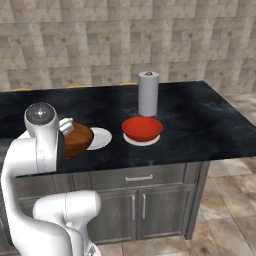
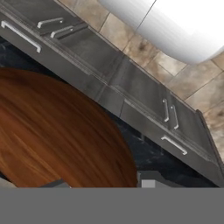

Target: Move the bowls from the cabinet to the plates on the dining table.

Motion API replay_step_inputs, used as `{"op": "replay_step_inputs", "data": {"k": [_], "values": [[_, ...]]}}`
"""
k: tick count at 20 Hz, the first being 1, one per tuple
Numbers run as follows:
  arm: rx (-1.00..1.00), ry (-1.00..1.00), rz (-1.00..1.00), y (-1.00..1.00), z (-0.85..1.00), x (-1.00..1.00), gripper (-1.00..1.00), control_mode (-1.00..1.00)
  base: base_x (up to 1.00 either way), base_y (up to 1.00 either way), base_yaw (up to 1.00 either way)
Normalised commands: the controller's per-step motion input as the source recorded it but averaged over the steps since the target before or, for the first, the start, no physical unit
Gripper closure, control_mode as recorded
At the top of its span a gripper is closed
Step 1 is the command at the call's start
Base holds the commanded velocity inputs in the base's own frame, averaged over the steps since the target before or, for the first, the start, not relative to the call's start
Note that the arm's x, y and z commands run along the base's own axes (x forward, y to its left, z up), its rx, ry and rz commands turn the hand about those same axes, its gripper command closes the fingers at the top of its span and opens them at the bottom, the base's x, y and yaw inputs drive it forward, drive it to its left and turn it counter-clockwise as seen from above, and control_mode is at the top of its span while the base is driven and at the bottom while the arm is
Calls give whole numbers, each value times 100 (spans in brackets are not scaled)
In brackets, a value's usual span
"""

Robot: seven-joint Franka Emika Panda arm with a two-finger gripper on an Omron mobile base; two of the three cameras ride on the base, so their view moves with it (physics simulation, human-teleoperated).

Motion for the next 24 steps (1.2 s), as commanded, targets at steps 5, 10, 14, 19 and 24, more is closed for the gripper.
{"op": "replay_step_inputs", "data": {"k": [5, 10, 14, 19, 24], "values": [[0, 0, 0, 0, 0, 0, 100, 100, 14, -22, 12], [0, 0, 0, 0, 0, 0, 100, 100, 6, -1, 4], [0, 0, 0, 0, 0, 0, 100, 100, 8, 0, 0], [0, 0, 0, 0, 0, 0, 100, 100, 2, 0, 0], [0, 0, 0, 0, 0, 0, 100, 100, 0, 0, 0]]}}
